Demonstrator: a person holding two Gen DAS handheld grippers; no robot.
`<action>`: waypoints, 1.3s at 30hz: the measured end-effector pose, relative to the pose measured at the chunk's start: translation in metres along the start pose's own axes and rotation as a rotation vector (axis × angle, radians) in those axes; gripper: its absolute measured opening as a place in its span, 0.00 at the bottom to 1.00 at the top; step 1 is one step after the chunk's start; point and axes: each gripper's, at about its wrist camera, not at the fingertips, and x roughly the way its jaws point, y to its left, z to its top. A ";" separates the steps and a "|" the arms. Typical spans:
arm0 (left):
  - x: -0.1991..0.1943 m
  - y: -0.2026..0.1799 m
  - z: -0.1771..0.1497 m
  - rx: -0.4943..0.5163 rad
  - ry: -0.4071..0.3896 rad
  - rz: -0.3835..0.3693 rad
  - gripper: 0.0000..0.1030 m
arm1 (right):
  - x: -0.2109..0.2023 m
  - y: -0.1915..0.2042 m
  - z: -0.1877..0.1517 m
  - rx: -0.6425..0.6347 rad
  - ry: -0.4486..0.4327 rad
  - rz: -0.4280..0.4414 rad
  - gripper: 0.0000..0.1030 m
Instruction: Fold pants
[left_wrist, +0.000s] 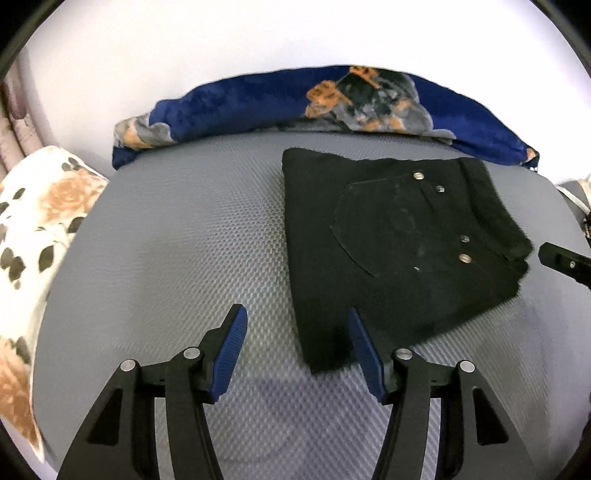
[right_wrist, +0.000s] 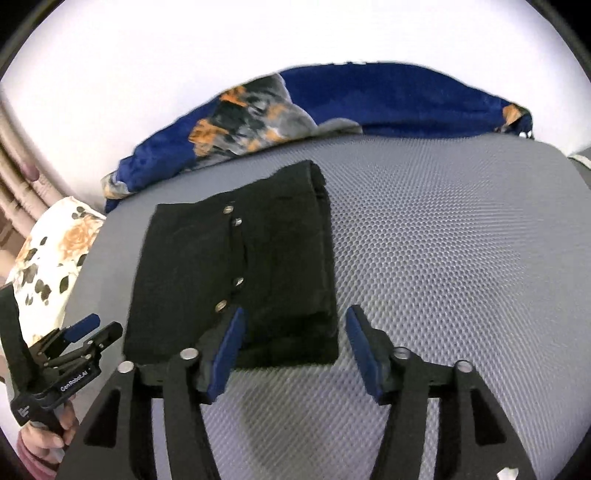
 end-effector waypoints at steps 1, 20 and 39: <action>-0.007 0.000 -0.003 -0.006 -0.007 0.000 0.57 | -0.006 0.004 -0.004 -0.008 -0.012 0.002 0.58; -0.085 0.006 -0.054 -0.073 -0.069 0.037 0.58 | -0.073 0.080 -0.063 -0.144 -0.156 -0.064 0.80; -0.091 0.005 -0.068 -0.079 -0.070 0.053 0.58 | -0.073 0.089 -0.084 -0.155 -0.152 -0.054 0.84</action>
